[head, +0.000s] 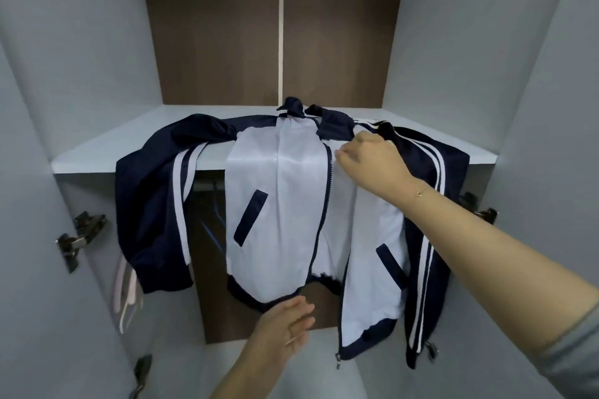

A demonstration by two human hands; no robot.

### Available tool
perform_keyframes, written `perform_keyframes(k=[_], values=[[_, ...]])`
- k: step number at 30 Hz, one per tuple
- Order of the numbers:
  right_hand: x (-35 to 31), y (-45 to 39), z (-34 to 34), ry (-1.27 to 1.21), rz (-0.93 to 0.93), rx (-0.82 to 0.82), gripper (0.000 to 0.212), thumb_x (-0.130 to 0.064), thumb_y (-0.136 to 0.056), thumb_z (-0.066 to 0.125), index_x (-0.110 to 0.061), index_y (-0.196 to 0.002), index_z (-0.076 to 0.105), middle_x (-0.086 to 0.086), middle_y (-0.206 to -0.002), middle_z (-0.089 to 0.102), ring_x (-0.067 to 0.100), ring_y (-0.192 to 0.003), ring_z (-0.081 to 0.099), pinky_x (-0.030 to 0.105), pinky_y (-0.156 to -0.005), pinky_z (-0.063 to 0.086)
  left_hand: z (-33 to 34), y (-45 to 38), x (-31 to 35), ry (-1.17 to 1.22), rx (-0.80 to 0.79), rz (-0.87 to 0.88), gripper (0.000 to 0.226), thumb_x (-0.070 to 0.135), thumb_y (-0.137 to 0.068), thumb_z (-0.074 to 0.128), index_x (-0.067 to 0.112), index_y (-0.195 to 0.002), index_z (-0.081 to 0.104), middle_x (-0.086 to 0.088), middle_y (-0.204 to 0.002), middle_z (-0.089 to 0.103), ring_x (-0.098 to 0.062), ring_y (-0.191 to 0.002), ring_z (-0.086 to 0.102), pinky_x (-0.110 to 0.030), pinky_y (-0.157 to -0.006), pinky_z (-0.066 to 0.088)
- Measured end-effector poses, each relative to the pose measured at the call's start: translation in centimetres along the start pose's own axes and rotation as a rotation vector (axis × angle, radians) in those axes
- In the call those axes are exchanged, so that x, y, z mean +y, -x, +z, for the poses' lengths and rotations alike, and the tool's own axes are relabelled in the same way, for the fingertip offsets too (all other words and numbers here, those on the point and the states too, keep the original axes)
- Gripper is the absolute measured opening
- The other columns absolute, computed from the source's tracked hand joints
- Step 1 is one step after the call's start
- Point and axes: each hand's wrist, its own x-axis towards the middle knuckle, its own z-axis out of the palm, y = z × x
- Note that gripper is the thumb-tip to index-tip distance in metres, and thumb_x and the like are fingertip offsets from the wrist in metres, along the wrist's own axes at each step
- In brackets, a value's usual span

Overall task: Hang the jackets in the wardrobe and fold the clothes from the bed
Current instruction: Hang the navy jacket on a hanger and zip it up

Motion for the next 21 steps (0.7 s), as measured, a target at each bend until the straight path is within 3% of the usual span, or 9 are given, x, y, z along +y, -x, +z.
perform_keyframes(k=[3,5,10,13,16,18,21], values=[[0.4,1.0,0.1,-0.140,0.014,-0.008,0.034,-0.032,-0.099,0.047,-0.007,-0.109,0.068,0.010,-0.114,0.060,0.028,-0.109,0.054,0.037,-0.096,0.042,-1.1,-2.5,-2.2,0.347,0.027,-0.125,0.029,0.014,-0.088,0.068,0.005,-0.115,0.063,-0.014,-0.127,0.061,-0.024,-0.108,0.061,-0.038,-0.098,0.046],[0.8,1.4,-0.1,-0.204,0.010,-0.036,0.037,-0.029,-0.096,0.053,-0.009,-0.125,0.062,0.009,-0.128,0.058,0.026,-0.120,0.051,0.033,-0.103,0.039,-1.4,-3.9,-2.6,0.445,0.066,-0.122,0.046,0.020,-0.083,0.074,0.006,-0.124,0.059,-0.013,-0.131,0.056,-0.022,-0.122,0.053,-0.043,-0.106,0.041],[1.1,2.8,0.4,-0.251,-0.042,-0.051,0.049,-0.020,-0.093,0.060,-0.011,-0.140,0.050,0.005,-0.148,0.045,0.021,-0.141,0.033,0.034,-0.120,0.017,-1.0,-6.0,-2.4,0.539,0.011,-0.034,0.053,0.026,-0.071,0.075,0.015,-0.122,0.065,-0.006,-0.129,0.060,-0.016,-0.116,0.056,-0.042,-0.103,0.041],[1.4,6.6,1.5,-0.509,0.019,0.186,0.041,-0.011,-0.091,0.059,-0.015,-0.132,0.057,-0.003,-0.140,0.050,0.014,-0.135,0.039,0.021,-0.114,0.026,-1.0,-6.4,-2.9,0.577,-0.016,-0.047,0.053,0.026,-0.070,0.076,0.009,-0.119,0.066,-0.011,-0.120,0.068,-0.022,-0.113,0.061,-0.038,-0.096,0.047],[1.2,14.4,5.5,-0.838,0.237,0.390,0.031,-0.006,-0.089,0.054,-0.025,-0.111,0.065,-0.015,-0.112,0.061,0.006,-0.110,0.055,0.013,-0.094,0.041,-1.3,-6.3,-3.8,0.629,0.024,-0.047,0.042,0.021,-0.067,0.077,0.007,-0.106,0.069,-0.009,-0.098,0.075,-0.018,-0.088,0.070,-0.029,-0.077,0.056],[1.0,19.5,10.0,-1.007,0.476,0.314,0.031,0.000,-0.091,0.054,-0.026,-0.101,0.067,-0.010,-0.103,0.065,0.011,-0.100,0.059,0.015,-0.085,0.045,-1.5,-5.9,-4.2,0.650,0.060,-0.053,0.033,0.018,-0.066,0.078,0.008,-0.096,0.069,-0.006,-0.083,0.075,-0.013,-0.069,0.071,-0.023,-0.060,0.058],[1.8,25.3,17.2,-1.206,0.936,0.028,0.023,0.003,-0.093,0.054,-0.012,-0.106,0.066,0.004,-0.103,0.066,0.022,-0.098,0.059,0.025,-0.082,0.048,-1.9,-5.3,-4.6,0.654,0.095,-0.093,0.029,0.012,-0.066,0.079,0.005,-0.092,0.067,-0.007,-0.083,0.074,-0.014,-0.074,0.067,-0.023,-0.057,0.058]])
